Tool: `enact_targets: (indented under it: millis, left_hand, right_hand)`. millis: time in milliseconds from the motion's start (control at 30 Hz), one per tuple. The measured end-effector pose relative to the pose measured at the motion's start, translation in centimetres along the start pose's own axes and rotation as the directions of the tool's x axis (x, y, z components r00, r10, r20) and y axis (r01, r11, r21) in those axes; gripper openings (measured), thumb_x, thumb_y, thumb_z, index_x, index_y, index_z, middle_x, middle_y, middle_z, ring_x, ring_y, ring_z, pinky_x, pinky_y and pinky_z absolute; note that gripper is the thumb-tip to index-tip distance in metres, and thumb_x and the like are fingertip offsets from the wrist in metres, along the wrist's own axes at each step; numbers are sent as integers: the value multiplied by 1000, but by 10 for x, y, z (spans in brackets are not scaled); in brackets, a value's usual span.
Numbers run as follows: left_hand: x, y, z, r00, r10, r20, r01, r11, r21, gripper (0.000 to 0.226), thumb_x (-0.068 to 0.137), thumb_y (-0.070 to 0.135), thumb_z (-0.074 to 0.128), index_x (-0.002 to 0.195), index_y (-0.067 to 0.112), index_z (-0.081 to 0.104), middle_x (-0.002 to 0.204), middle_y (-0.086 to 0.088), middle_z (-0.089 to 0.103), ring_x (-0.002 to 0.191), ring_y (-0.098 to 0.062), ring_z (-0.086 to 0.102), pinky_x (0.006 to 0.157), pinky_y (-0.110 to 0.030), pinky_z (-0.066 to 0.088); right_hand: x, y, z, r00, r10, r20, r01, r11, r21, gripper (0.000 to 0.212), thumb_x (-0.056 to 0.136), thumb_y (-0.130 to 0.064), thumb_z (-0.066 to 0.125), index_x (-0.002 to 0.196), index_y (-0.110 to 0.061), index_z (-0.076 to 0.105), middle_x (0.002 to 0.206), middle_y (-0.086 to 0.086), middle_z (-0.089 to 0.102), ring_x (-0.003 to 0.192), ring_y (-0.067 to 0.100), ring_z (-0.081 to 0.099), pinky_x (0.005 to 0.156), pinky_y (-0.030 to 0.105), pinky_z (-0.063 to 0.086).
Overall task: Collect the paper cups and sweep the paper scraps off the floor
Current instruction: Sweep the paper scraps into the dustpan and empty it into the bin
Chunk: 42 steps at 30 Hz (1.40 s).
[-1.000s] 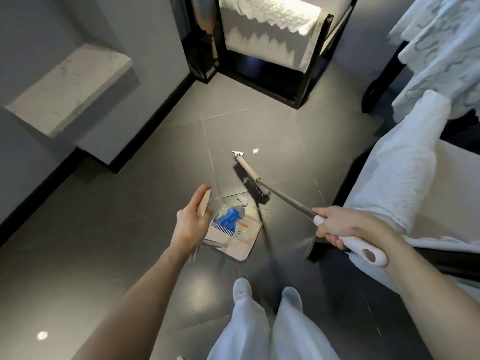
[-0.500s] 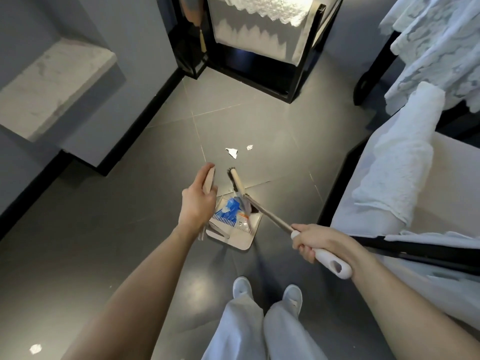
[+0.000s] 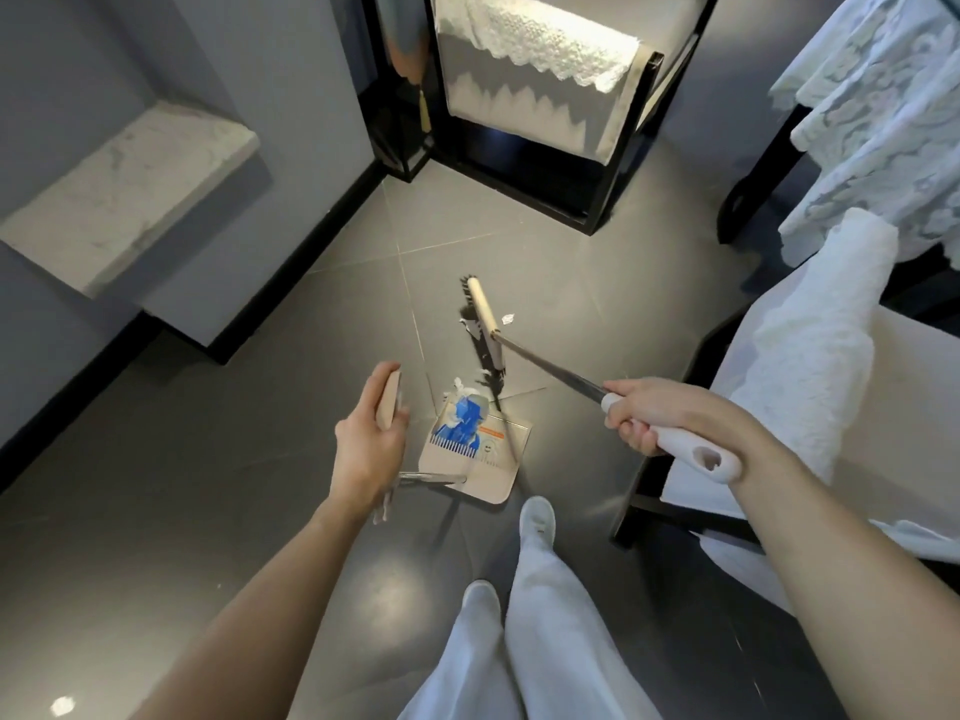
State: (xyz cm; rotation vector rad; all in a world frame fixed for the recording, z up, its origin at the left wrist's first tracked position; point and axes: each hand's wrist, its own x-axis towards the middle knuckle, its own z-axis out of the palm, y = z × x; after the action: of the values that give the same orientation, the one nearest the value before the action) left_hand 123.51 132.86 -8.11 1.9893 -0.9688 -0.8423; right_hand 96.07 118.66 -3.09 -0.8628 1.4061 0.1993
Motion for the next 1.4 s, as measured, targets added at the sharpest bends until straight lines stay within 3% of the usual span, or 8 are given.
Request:
enact_targets:
  millis: [100,200,467,733,833,967,1100,1400]
  left_hand:
    - [5,-2,-3,998,-45,-40,45,999,2,44,94,20,54,116,57,45,97,16,59,75,-24,62,67,-38,56]
    - [12,-2,0,995,-64,-77,65,998,6,48,95,18,55,111,62,43,96,16,58,69,-18,62,57,-26,54]
    - [47,4,6,967,-156,-200,160,987,4,46,91,15,55,109,57,49,91,10,61,65,-19,57,60,-33,53]
    - [82,23,13,975,-159,-155,166,985,35,48,92,14,55,111,58,48,92,4,60,71,-18,59,58,-26,52]
    - [90,31,15,980,-132,-147,140,989,42,47,93,14,55,111,57,48,92,2,61,66,-15,59,58,-30,55]
    - [91,36,18,983,-115,-141,120,992,33,44,92,14,55,112,53,49,91,0,61,70,-18,58,60,-29,53]
    - [74,28,15,982,-102,-158,105,994,10,44,92,15,54,110,55,49,92,2,61,63,-16,58,53,-25,53]
    - [37,9,-3,983,-69,-168,69,998,-9,43,91,21,54,116,55,48,88,1,63,76,-30,62,74,-44,56]
  right_hand:
    - [24,-30,-9,998,-51,-47,45,992,-120,45,89,4,43,130,-14,48,53,2,43,32,5,36,32,14,31]
    - [52,-57,-19,991,-98,-92,69,957,-281,36,88,2,43,121,-10,51,58,5,44,34,8,37,35,17,34]
    - [136,-105,-47,984,-143,-106,41,761,-647,44,83,1,39,126,-4,49,55,8,50,37,16,41,41,18,35]
    - [132,-80,-36,993,43,107,43,723,-690,63,79,-5,45,140,-19,34,53,5,55,51,18,48,55,31,43]
    - [109,-67,-24,979,119,165,24,737,-675,57,87,-7,45,141,-21,35,57,3,51,43,11,44,47,24,42]
    - [71,-52,0,971,122,203,81,634,-769,58,88,-7,46,143,-21,35,68,6,56,52,13,51,55,27,47]
    - [47,-38,17,976,104,191,76,661,-746,57,85,-8,49,140,-20,40,65,4,55,49,11,49,52,25,44]
    - [11,-16,42,991,49,124,27,836,-548,56,79,-10,51,134,-20,46,58,0,56,59,14,50,60,28,42]
